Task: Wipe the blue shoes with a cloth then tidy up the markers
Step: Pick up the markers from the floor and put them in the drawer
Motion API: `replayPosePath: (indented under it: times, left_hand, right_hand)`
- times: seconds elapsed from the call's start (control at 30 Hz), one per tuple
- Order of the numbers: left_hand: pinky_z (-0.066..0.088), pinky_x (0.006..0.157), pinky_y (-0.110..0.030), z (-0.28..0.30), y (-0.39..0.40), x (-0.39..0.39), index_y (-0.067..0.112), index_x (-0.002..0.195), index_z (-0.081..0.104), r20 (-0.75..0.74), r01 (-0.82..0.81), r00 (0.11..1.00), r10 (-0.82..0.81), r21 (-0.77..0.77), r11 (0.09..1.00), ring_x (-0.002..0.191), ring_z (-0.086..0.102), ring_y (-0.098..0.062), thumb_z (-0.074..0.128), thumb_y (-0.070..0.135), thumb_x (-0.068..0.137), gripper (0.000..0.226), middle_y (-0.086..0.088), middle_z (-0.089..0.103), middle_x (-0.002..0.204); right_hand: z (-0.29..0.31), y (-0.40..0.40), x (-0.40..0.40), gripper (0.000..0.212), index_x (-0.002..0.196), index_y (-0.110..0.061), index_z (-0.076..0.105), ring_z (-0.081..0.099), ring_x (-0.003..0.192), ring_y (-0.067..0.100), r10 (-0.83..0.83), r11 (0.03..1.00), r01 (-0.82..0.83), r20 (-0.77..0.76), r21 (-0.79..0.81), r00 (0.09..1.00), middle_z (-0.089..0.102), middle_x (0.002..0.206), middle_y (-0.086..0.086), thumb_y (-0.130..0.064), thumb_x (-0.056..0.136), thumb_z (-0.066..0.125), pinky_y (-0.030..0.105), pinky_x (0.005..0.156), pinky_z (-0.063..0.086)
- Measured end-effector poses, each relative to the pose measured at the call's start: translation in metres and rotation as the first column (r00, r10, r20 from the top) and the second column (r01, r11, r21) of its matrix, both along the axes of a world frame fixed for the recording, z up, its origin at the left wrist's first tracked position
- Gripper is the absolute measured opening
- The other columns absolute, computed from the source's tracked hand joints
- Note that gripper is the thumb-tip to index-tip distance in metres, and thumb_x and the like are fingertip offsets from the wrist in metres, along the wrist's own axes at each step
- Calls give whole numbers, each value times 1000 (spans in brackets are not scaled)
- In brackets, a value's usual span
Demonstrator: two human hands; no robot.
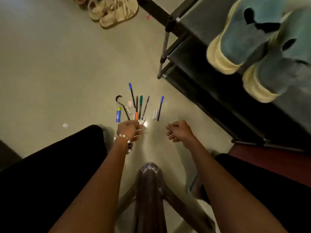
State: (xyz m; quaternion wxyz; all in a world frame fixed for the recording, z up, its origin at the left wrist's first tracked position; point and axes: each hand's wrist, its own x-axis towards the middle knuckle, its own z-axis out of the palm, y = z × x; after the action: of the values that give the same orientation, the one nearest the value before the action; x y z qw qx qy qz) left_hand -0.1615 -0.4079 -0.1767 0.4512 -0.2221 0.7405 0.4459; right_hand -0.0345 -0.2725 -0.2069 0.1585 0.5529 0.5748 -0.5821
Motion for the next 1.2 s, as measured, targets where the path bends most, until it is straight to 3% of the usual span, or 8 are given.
replayPosePath:
  times: [0.2, 0.33, 0.53, 0.67, 0.83, 0.97, 1.07, 1.2]
  left_hand:
    - [48, 65, -32, -109, 15, -43, 15, 85, 63, -27, 84, 996, -85, -27, 996, 75, 62, -22, 52, 15, 95, 15, -11, 68, 91]
    - [48, 64, -30, -151, 14, -59, 13, 85, 64, -42, 17, 999, -18, -22, 1000, 69, 60, -18, 50, 13, 95, 17, -9, 67, 84]
    - [53, 85, -41, -186, 29, -68, 13, 85, 63, 22, -145, 989, 145, -8, 989, 88, 66, -22, 49, 13, 95, 17, -10, 70, 96]
    - [53, 72, -38, -201, 41, -67, 1, 109, 61, -66, 2, 998, -2, -1, 1000, 72, 63, -21, 47, 9, 97, 21, -5, 65, 79]
    - [51, 65, -30, -185, 65, -56, 4, 111, 63, 15, -32, 999, 31, 82, 996, 71, 61, -18, 55, 34, 94, 35, -6, 66, 87]
    - [48, 86, -34, -174, 73, -61, 3, 108, 65, 47, 163, 985, -164, 14, 986, 100, 61, -30, 47, 51, 94, 53, -16, 64, 108]
    - [55, 73, -35, -177, 60, -70, 5, 93, 64, 1, -98, 995, 98, 42, 994, 81, 66, -27, 44, 41, 99, 42, -12, 66, 87]
    - [44, 46, -24, -192, 25, -84, 9, 103, 58, -75, -199, 977, 200, 25, 980, 48, 51, -20, 37, 47, 100, 43, -13, 61, 70]
  right_hand:
    - [-129, 27, -61, 22, 76, -11, 62, 68, 74, 30, 101, 979, -124, 146, 164, 984, 70, 84, 16, -29, 89, 62, 35, 66, 55]
    - [-185, 36, -91, 23, 99, -6, 68, 63, 98, 29, 74, 926, -154, 233, 344, 970, 67, 105, 14, -26, 90, 59, 29, 73, 48]
    - [-217, 47, -118, 34, 114, -4, 59, 60, 103, 29, 124, 861, -246, 285, 445, 951, 60, 115, 16, -30, 93, 58, 27, 68, 39]
    - [-224, 63, -116, 26, 93, -6, 63, 64, 84, 25, 202, 833, -314, 278, 455, 939, 65, 96, 12, -31, 87, 65, 26, 61, 40]
    - [-171, 53, -114, 24, 72, 1, 64, 64, 52, 19, 130, 958, -109, -64, 265, 989, 66, 64, 12, -20, 83, 71, 31, 53, 55]
    - [-141, 22, -114, 15, 80, 3, 66, 67, 54, 24, 320, 947, -308, -220, 87, 922, 68, 66, 18, -11, 86, 67, 25, 50, 52]
    - [-148, 14, -117, 19, 78, 4, 65, 68, 58, 29, 141, 988, -152, -253, -22, 957, 68, 69, 21, -13, 86, 67, 28, 51, 53]
    - [-195, 6, -134, 26, 70, 2, 63, 66, 57, 23, 95, 968, -82, -43, 239, 995, 68, 69, 16, -18, 83, 72, 36, 58, 59]
